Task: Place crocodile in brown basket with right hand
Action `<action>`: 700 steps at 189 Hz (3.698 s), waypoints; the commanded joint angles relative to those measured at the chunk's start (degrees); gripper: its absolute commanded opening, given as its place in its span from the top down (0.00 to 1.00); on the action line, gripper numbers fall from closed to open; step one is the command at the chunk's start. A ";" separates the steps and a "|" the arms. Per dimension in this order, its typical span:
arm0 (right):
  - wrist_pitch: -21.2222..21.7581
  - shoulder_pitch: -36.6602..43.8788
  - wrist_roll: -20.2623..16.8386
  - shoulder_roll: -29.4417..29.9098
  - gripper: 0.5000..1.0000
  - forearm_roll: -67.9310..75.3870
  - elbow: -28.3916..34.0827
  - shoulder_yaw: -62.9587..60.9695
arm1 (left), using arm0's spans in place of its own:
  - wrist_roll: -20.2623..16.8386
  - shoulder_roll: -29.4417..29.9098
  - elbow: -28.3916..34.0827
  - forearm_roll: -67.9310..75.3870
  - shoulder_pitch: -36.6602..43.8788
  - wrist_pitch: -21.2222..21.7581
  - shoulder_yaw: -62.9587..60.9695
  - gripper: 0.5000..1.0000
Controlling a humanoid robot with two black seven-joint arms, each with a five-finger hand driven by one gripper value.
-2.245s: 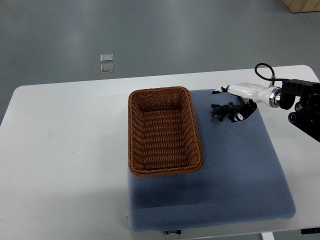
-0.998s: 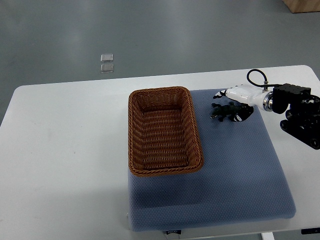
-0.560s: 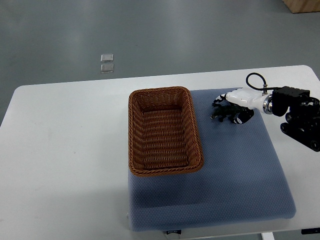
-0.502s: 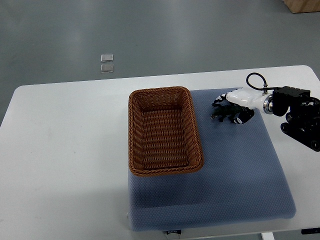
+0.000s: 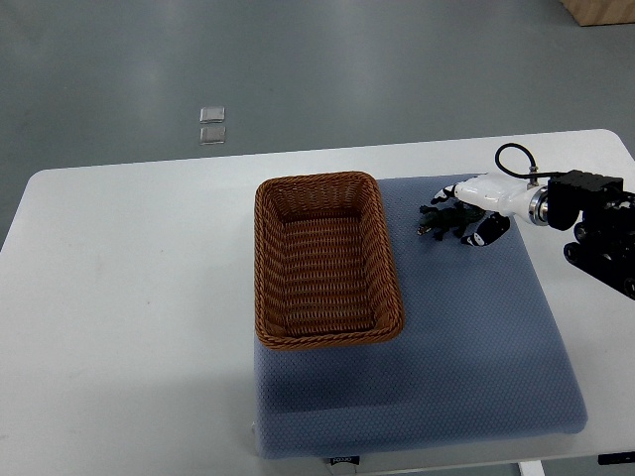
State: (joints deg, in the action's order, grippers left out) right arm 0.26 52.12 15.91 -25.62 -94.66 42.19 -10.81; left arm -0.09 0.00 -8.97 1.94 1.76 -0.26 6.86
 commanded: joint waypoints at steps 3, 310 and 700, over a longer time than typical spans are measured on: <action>0.00 0.00 0.00 0.21 0.30 0.00 -0.09 0.44 | 0.00 0.00 0.00 0.00 0.00 0.00 0.00 0.00; -8.87 4.66 0.00 -0.40 1.00 1.32 0.88 -0.71 | 0.00 0.00 0.00 0.00 0.00 0.00 0.00 0.00; -7.91 4.92 0.70 7.42 0.17 -1.85 8.26 -10.20 | 0.00 0.00 0.00 0.00 0.00 0.00 0.00 0.00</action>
State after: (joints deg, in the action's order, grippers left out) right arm -10.18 58.87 16.59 -17.20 -97.18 51.03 -15.09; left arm -0.09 0.00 -8.96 1.94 1.76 -0.26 6.86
